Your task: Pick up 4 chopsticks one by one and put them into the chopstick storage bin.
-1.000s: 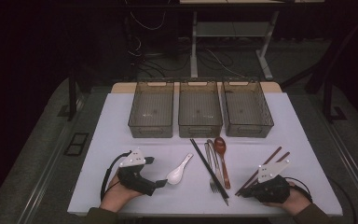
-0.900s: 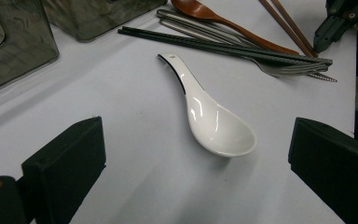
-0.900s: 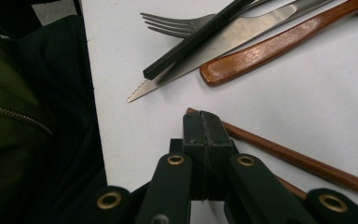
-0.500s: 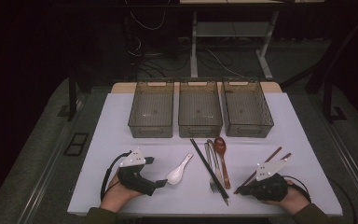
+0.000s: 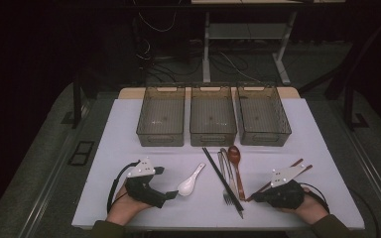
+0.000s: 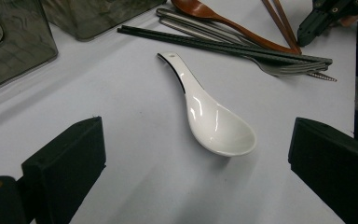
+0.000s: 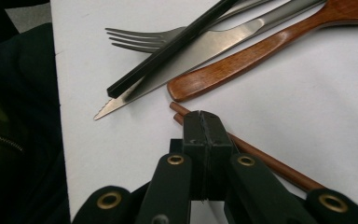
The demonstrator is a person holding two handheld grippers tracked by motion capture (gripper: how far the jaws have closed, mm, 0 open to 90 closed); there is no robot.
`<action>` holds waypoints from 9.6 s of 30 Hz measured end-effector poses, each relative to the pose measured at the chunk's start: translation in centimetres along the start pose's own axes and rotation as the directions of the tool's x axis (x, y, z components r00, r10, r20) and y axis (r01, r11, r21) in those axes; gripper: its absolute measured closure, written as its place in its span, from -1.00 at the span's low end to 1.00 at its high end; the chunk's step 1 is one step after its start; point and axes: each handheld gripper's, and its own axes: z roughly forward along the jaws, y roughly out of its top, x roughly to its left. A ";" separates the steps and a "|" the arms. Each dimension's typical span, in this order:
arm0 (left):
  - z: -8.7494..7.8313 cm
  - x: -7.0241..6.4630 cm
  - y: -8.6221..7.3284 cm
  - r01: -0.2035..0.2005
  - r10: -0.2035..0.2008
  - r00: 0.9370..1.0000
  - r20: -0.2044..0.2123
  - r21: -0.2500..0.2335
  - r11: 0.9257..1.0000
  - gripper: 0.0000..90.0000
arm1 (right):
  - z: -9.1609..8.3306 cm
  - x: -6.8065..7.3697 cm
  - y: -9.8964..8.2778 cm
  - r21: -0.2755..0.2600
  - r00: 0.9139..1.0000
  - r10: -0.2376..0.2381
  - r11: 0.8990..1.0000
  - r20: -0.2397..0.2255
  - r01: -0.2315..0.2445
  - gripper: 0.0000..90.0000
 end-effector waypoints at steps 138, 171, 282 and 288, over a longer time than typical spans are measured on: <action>-0.1 0.3 -0.2 0.015 -0.015 1.000 0.006 -0.008 1.000 -0.93 | -8.0 -12.4 -3.6 0.023 0.800 0.306 0.929 0.516 -0.369 0.99; -0.1 0.3 -0.2 0.012 -0.011 1.000 0.009 -0.009 1.000 -0.93 | -6.4 -6.7 0.0 0.047 0.980 0.094 0.994 0.177 -0.103 0.02; 0.0 0.2 -0.1 0.005 -0.005 1.000 0.012 -0.011 1.000 -0.93 | 1.1 -3.0 3.6 0.146 0.969 -0.246 0.958 -0.030 0.247 0.77; 0.0 0.2 -0.1 0.006 -0.006 1.000 0.013 -0.011 1.000 -0.93 | 1.3 -4.1 3.9 0.137 0.974 -0.228 0.965 0.009 0.225 0.77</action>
